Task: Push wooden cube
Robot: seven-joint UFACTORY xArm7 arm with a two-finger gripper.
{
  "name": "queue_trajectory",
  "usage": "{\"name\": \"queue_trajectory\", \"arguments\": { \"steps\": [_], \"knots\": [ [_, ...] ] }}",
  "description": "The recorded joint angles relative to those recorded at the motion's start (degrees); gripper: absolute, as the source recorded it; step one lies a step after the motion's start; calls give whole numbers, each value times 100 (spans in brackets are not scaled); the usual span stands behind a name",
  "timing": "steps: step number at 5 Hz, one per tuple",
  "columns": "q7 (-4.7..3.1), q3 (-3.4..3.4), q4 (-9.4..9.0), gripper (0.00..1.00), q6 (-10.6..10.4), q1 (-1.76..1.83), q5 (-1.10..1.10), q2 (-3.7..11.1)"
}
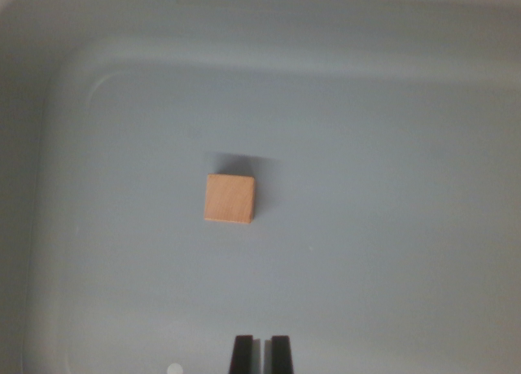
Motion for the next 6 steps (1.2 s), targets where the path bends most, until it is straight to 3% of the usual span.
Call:
{"name": "queue_trajectory", "arguments": {
  "steps": [2, 4, 6],
  "knots": [
    [0, 0, 0, 0, 0, 0, 0, 0],
    [43, 9, -155, 0, -191, 16, -14, 46],
    [43, 9, -155, 0, -191, 16, -14, 46]
  ]
}}
